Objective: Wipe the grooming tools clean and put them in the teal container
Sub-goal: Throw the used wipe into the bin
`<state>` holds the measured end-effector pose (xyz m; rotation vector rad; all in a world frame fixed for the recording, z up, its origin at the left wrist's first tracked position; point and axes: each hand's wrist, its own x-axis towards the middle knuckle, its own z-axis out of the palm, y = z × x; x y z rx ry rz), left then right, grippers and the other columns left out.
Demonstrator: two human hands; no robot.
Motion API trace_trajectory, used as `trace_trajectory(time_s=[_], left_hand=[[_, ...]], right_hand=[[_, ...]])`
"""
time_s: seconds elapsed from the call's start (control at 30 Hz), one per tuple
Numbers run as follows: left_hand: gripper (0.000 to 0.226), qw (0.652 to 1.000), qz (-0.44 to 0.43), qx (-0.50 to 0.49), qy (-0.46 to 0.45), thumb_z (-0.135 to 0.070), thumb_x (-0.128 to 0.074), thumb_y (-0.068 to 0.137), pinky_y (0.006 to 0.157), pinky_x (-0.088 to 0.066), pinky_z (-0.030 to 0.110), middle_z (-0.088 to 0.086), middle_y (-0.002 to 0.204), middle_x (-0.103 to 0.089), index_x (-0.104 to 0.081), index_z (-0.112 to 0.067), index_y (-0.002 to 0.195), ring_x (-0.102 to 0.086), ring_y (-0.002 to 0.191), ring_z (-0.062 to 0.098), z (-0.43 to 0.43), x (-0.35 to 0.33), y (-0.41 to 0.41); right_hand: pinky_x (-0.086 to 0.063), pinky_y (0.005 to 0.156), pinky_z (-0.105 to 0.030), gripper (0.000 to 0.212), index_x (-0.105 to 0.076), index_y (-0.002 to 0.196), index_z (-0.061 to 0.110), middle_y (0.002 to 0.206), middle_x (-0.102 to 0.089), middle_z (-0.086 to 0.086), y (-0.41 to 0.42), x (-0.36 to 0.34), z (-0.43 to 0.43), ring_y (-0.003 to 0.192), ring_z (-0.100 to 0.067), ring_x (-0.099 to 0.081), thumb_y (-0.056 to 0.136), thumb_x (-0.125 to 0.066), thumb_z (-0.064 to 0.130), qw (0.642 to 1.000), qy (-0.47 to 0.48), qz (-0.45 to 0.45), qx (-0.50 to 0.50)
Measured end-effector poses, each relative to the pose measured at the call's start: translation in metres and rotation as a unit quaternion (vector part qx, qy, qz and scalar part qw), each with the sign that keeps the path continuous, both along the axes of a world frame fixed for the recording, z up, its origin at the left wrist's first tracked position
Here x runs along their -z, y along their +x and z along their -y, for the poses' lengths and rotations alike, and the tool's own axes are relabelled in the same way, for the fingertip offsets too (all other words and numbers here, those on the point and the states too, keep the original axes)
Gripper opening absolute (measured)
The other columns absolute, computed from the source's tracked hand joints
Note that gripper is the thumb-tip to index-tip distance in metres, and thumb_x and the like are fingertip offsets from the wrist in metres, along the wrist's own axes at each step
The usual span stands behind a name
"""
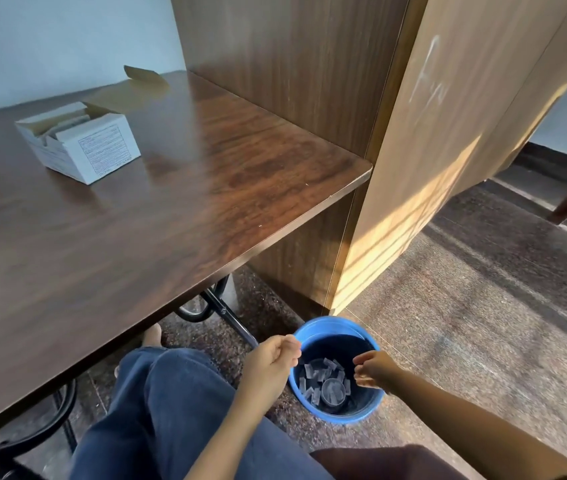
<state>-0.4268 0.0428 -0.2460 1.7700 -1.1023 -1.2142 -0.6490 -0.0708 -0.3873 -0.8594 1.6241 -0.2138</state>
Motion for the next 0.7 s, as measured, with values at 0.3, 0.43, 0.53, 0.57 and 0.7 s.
trace_trajectory(time_s=[0.3,0.43,0.53,0.57,0.7], left_hand=[[0.020,0.993,-0.036,-0.005,-0.115,-0.026,-0.047,0.098,0.090,-0.053,0.023,-0.017,0.093,-0.072,-0.065,-0.033,0.097,-0.066,0.091,-0.006,0.009,-0.080,0.005],[0.021,0.975,-0.041,0.008,-0.217,-0.024,-0.047,0.098,0.088,-0.053,0.020,-0.015,0.095,-0.073,-0.067,-0.028,0.101,-0.068,0.094,0.000,-0.009,-0.148,0.019],[0.020,0.958,-0.018,-0.002,-0.287,-0.024,-0.050,0.097,0.086,-0.053,0.020,-0.013,0.096,-0.074,-0.068,-0.026,0.103,-0.068,0.095,0.002,-0.018,-0.194,0.041],[0.019,0.952,-0.004,-0.017,-0.305,-0.024,-0.051,0.096,0.086,-0.054,0.022,-0.013,0.097,-0.074,-0.069,-0.027,0.103,-0.068,0.096,0.001,-0.018,-0.204,0.051],[0.015,0.929,0.076,-0.120,-0.343,-0.024,-0.059,0.093,0.088,-0.052,0.024,-0.014,0.098,-0.071,-0.069,-0.030,0.102,-0.065,0.097,0.000,-0.002,-0.221,0.101]], right_hand=[[-0.041,0.048,-0.019,0.006,-0.062,0.091,0.003,0.065,-0.059,-0.006,0.062,-0.130,-0.006,0.051,-0.011,-0.054,0.089,-0.061,0.008,0.952,-0.099,0.288,-0.031],[-0.033,0.049,-0.022,0.017,-0.059,0.077,0.010,0.055,-0.047,-0.004,0.079,-0.202,-0.016,0.047,-0.013,-0.041,0.082,-0.067,0.024,0.878,-0.179,0.423,-0.138],[-0.037,0.049,-0.022,0.015,-0.057,0.074,0.010,0.053,-0.047,-0.008,0.099,-0.248,-0.022,0.046,-0.015,-0.042,0.086,-0.062,0.019,0.821,-0.235,0.481,-0.199],[-0.039,0.049,-0.022,0.014,-0.057,0.074,0.010,0.054,-0.047,-0.009,0.107,-0.263,-0.023,0.046,-0.016,-0.044,0.086,-0.061,0.016,0.805,-0.253,0.494,-0.211],[-0.044,0.057,-0.023,0.016,-0.061,0.077,0.013,0.062,-0.055,-0.007,0.150,-0.321,-0.021,0.054,-0.014,-0.051,0.087,-0.065,0.024,0.749,-0.360,0.475,-0.290]])
